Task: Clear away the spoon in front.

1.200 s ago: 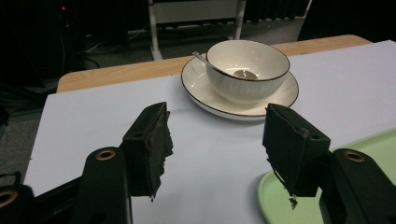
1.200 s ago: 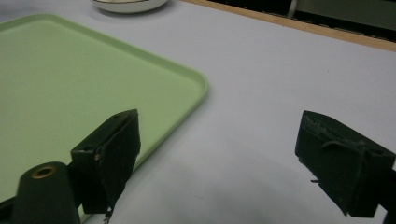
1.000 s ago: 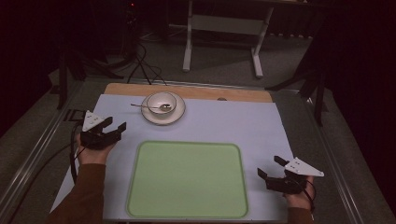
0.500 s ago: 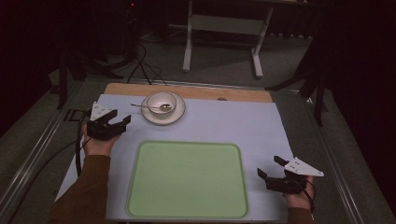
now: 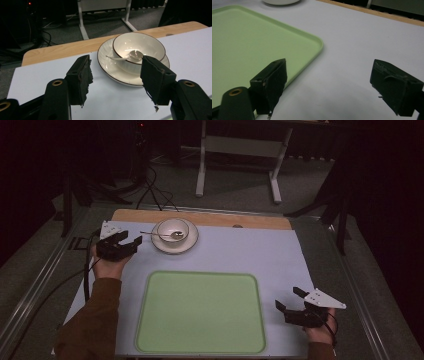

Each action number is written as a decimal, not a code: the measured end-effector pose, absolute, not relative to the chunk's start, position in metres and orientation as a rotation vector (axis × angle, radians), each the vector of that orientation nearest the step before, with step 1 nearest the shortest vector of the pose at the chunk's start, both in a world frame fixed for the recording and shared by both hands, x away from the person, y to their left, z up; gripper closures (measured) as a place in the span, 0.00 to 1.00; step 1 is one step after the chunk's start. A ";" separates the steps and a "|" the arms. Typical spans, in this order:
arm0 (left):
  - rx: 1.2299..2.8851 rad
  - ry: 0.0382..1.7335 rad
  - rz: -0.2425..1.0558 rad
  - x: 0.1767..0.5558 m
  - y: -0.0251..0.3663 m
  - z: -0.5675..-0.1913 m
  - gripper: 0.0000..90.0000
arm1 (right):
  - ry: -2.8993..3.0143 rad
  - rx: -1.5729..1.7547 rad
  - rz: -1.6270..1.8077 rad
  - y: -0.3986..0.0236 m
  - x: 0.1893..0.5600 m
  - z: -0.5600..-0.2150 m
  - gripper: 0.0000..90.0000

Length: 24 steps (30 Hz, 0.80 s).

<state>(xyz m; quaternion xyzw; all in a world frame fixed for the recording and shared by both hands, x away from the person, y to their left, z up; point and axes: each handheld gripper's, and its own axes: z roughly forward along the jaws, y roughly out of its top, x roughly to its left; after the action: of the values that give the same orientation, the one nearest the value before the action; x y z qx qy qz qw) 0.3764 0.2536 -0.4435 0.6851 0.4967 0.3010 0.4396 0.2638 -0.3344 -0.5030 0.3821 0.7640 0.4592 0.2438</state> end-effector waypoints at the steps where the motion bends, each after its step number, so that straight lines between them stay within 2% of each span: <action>1: 1.701 1.236 0.747 0.378 0.254 -0.443 0.46 | 2.087 1.044 1.254 -0.334 0.264 -0.503 0.15; 18: 1.708 1.263 0.745 0.408 0.262 -0.446 0.45 | 2.093 1.041 1.250 -0.334 0.264 -0.503 0.15; 24: 1.682 1.293 0.690 0.419 0.263 -0.449 0.46 | 2.096 1.040 1.250 -0.334 0.264 -0.503 0.15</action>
<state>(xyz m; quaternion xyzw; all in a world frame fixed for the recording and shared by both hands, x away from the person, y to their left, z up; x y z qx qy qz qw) 0.4185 0.2631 -0.4485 0.6772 0.5204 0.2780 0.4397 0.2643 -0.3339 -0.5033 0.3803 0.7668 0.4571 0.2419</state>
